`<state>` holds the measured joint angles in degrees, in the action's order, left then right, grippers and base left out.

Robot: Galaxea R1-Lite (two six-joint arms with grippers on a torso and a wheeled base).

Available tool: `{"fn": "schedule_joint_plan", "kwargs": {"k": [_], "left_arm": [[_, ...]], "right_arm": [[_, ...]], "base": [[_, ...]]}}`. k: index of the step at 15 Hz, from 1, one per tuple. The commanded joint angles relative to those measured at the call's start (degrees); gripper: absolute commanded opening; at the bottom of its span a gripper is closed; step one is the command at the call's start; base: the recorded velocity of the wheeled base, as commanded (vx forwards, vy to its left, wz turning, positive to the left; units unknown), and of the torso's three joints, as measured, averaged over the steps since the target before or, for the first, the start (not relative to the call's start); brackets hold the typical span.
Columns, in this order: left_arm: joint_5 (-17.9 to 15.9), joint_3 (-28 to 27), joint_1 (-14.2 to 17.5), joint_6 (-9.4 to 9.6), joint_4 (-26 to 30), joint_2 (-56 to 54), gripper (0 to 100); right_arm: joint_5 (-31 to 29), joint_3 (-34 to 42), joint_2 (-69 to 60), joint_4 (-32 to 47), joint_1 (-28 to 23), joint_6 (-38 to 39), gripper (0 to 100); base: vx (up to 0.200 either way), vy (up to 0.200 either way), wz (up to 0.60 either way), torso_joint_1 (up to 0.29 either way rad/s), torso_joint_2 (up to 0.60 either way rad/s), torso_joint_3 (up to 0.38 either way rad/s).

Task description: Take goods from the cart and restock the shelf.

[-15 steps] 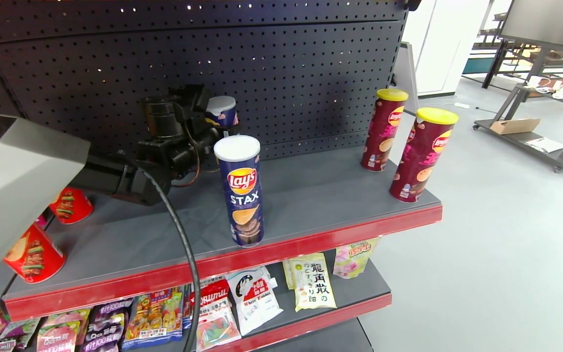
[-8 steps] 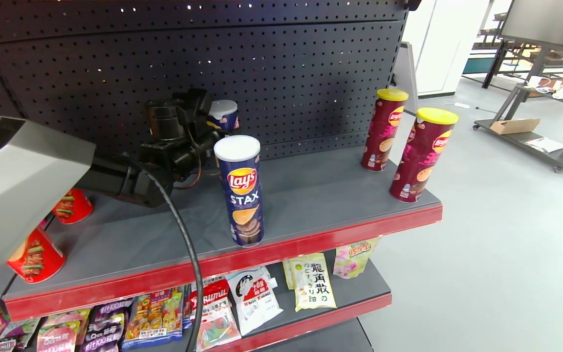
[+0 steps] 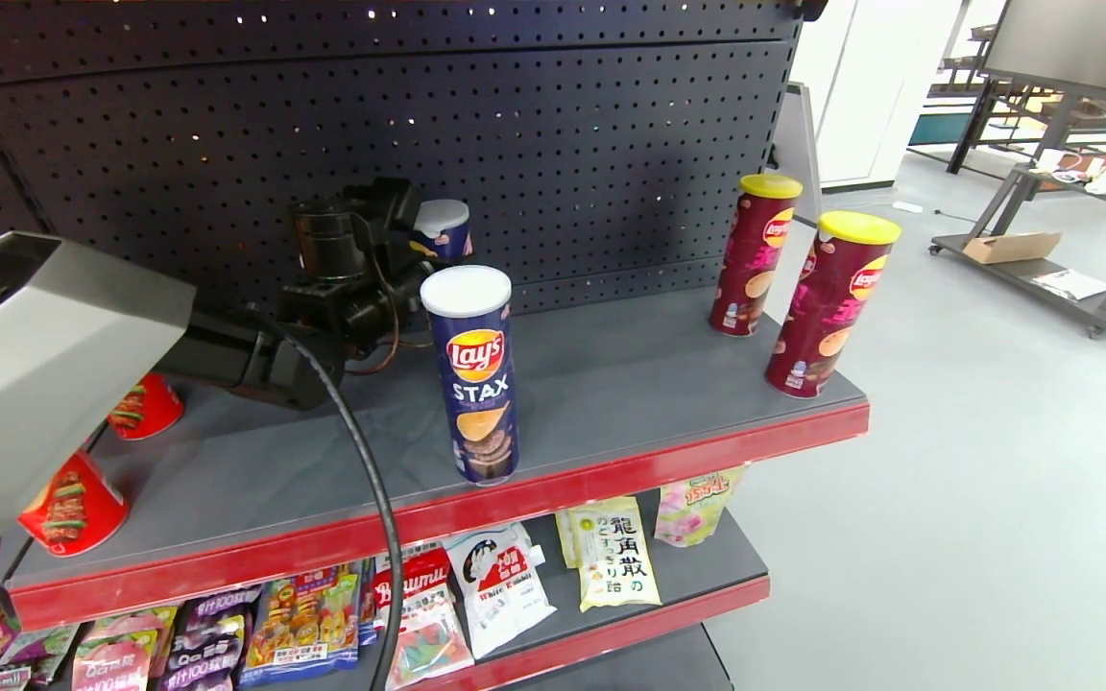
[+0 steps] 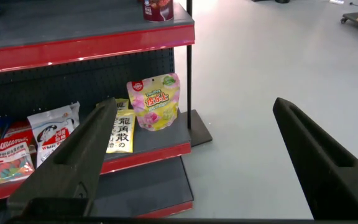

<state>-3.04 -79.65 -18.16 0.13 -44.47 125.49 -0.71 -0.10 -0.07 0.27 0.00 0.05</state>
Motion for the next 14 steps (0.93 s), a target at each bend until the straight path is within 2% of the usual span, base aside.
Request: {"fn": "schedule_joint_plan", "kwargs": {"k": [1,3,11,12,14], "left_arm": [[0.5,0.4,0.0,0.13,0.1,-0.2,0],[1.5,0.5,0.1,0.13,0.3,-0.2,0],[1.6,0.8,-0.1,0.13,0.4,-0.2,0],[1.6,0.7,-0.1,0.04,0.3,-0.2,100],[1.7,0.6,-0.1,0.04,0.4,-0.4,100]], "right_arm": [[0.0,0.0,0.1,0.0,0.0,0.0,100],[0.0,0.0,0.1,0.0,0.0,0.0,100],[0.0,0.0,0.1,0.0,0.0,0.0,100],[0.0,0.0,0.1,0.0,0.0,0.0,100],[0.0,0.0,0.1,0.0,0.0,0.0,100]], "base": [[0.000,0.000,0.00,0.000,0.00,0.000],[0.000,0.000,0.00,0.000,0.00,0.000],[0.000,0.000,0.00,0.000,0.00,0.000],[0.000,0.000,0.00,0.000,0.00,0.000],[0.000,0.000,0.00,0.000,0.00,0.000]]}}
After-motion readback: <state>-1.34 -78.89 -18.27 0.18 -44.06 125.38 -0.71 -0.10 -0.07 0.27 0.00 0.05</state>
